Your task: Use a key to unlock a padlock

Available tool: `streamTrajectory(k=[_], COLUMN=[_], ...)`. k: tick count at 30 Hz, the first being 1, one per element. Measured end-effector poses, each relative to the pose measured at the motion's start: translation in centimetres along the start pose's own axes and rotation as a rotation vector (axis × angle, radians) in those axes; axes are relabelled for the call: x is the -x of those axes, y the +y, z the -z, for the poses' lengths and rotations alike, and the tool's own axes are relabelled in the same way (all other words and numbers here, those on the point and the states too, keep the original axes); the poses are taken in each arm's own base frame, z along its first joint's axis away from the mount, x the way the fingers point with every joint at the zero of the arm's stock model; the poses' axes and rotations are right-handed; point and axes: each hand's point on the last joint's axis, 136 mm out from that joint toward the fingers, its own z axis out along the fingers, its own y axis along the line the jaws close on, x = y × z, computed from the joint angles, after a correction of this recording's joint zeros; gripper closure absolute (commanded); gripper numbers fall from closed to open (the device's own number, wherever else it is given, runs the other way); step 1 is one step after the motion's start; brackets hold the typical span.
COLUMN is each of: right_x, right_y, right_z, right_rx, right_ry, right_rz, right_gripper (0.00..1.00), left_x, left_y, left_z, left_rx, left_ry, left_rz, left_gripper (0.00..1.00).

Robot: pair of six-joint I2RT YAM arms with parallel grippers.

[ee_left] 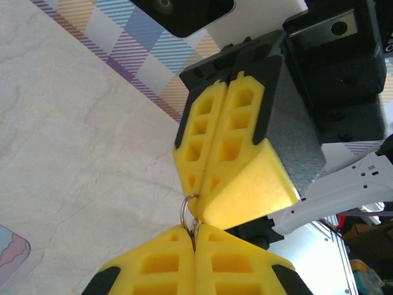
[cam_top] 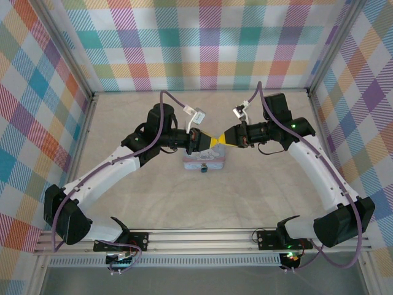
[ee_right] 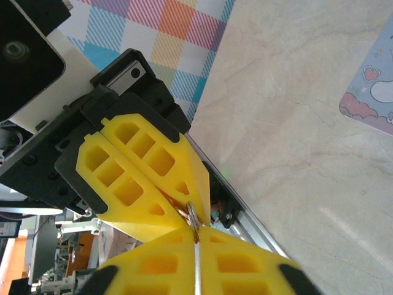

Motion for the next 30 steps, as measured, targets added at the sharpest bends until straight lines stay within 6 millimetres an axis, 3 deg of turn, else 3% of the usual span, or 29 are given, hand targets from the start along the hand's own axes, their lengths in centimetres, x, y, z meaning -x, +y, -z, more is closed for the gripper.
streamTrajectory(k=[2, 4, 8, 17, 25, 30], right_x=[0.1, 0.2, 0.2, 0.1, -0.9, -1.3], right_y=[-0.3, -0.6, -0.7, 0.9, 4.1, 4.3], right_z=[0.2, 0.7, 1.5, 1.0, 0.5, 0.4], right_rx=[0.002, 0.004, 0.033, 0.173, 0.261, 0.259], right_ry=[-0.019, -0.05, -0.111, -0.132, -0.101, -0.095], right_rz=[0.003, -0.002, 0.017, 0.086, 0.206, 0.224], right_gripper=[0.65, 0.57, 0.51, 0.53, 0.5, 0.65], left_x=[-0.1, 0.0, 0.0, 0.5, 1.1, 1.1], left_y=[0.0, -0.1, -0.8, -2.0, -2.5, -3.0], left_z=[0.0, 0.1, 0.3, 0.4, 0.5, 0.5], left_rx=[0.0, -0.004, -0.03, -0.1, -0.122, -0.145], left_ry=[0.002, 0.0, -0.001, -0.023, -0.044, -0.04], left_rz=[0.002, 0.004, 0.006, 0.027, 0.032, 0.032], left_gripper=[1.0, 1.0, 1.0, 1.0, 1.0, 1.0])
